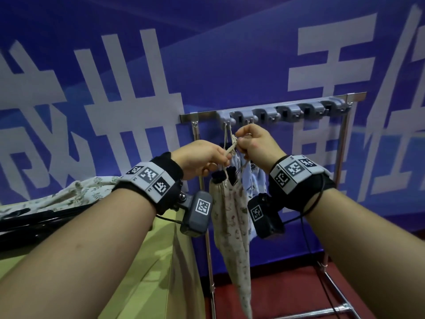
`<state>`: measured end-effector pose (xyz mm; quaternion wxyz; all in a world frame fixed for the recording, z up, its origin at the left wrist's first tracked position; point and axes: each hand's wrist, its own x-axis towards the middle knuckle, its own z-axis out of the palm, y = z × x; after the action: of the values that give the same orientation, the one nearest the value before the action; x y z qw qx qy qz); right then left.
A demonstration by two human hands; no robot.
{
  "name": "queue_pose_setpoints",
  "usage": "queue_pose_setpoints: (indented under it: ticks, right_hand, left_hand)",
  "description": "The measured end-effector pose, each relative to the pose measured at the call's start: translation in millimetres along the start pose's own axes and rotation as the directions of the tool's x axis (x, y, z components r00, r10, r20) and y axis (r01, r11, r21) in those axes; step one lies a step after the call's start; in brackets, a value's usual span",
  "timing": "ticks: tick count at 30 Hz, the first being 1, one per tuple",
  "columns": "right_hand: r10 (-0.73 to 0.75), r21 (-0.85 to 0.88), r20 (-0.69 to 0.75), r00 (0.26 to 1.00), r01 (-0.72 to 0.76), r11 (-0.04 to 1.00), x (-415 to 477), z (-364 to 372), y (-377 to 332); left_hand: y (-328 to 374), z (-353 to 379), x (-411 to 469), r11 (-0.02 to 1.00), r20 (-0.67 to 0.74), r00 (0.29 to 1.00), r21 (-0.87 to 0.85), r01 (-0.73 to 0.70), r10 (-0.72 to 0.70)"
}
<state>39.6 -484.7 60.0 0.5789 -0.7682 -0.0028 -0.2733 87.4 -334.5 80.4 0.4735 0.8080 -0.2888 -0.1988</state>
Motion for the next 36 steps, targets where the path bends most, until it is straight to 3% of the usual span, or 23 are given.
queue_pose_setpoints:
  ticks: [3,10,15,21,23,26,31,36]
  right_hand:
    - [0.005,-0.059,0.032,0.999,-0.004,0.998,-1,-7,11]
    - [0.042,-0.091,0.083,0.996,-0.034,0.995,-3,-33,36]
    - [0.048,-0.151,0.071,0.996,-0.037,0.988,-6,-55,51]
    - [0.088,-0.213,0.060,0.994,-0.073,0.974,-7,-80,64]
    - [0.084,-0.195,0.000,0.997,-0.082,0.977,-3,-88,70]
    - [0.070,-0.160,-0.175,0.982,-0.098,0.982,3,-97,74]
    - [0.018,-0.180,-0.278,0.960,-0.070,0.981,7,-106,82]
    - [0.050,-0.170,-0.325,0.945,-0.110,0.979,19,-114,89]
  left_hand:
    - [0,0,2,0.994,0.110,0.991,-0.068,0.083,-0.075]
    - [4,25,24,0.970,0.028,0.999,-0.243,0.028,-0.021]
    - [12,48,42,0.958,0.032,0.999,-0.283,0.040,-0.033]
    - [25,65,66,0.893,0.024,0.999,-0.448,0.048,-0.042]
    - [29,68,74,0.907,0.052,0.998,-0.418,0.059,-0.041]
    - [34,74,81,0.972,0.089,0.996,-0.229,0.048,-0.028]
    - [45,87,98,0.996,-0.005,1.000,0.092,-0.012,0.013]
    - [48,94,119,0.996,-0.013,0.999,0.085,-0.033,0.035]
